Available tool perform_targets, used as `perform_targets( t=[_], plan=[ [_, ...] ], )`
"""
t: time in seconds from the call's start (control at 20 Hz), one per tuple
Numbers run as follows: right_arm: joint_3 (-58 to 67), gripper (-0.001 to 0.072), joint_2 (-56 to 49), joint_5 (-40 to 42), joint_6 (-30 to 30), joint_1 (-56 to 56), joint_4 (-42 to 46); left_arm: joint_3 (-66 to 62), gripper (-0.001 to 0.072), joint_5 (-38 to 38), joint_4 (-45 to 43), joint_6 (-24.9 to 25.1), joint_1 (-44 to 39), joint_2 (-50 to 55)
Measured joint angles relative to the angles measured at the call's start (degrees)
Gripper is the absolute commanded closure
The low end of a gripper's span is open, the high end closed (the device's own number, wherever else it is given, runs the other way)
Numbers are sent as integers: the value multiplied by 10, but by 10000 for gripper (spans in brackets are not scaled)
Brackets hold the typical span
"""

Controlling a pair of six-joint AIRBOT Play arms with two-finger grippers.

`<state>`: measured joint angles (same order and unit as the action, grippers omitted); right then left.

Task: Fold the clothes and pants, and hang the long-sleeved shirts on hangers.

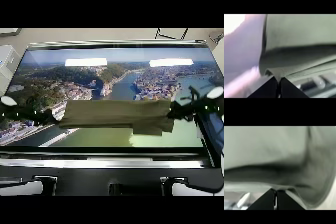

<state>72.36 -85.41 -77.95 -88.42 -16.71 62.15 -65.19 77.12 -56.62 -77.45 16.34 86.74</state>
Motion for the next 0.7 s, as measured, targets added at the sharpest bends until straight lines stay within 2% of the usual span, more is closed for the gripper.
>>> perform_targets(
  t=[0.2,0.4,0.45,0.5,0.55,0.6,0.65,0.7],
  plan=[
    [120,667,-102,16,-26,27,-1,-147,685,-4,0,-38,-24,106],
    [157,666,-163,48,-43,37,-5,-242,682,-6,2,-64,-40,195],
    [160,666,-171,54,-47,38,-6,-254,633,-6,2,-70,-42,210],
    [163,666,-177,60,-50,39,-7,-263,491,-6,2,-72,-43,223],
    [165,658,-181,63,-51,40,-10,-269,314,-8,3,-75,-43,233],
    [167,587,-184,68,-53,40,-16,-274,203,-7,6,-77,-43,239],
    [169,427,-186,69,-53,40,-25,-280,151,-7,14,-79,-43,243],
    [173,314,-186,68,-53,38,-38,-288,57,-3,21,-79,-42,245]
  ],
)
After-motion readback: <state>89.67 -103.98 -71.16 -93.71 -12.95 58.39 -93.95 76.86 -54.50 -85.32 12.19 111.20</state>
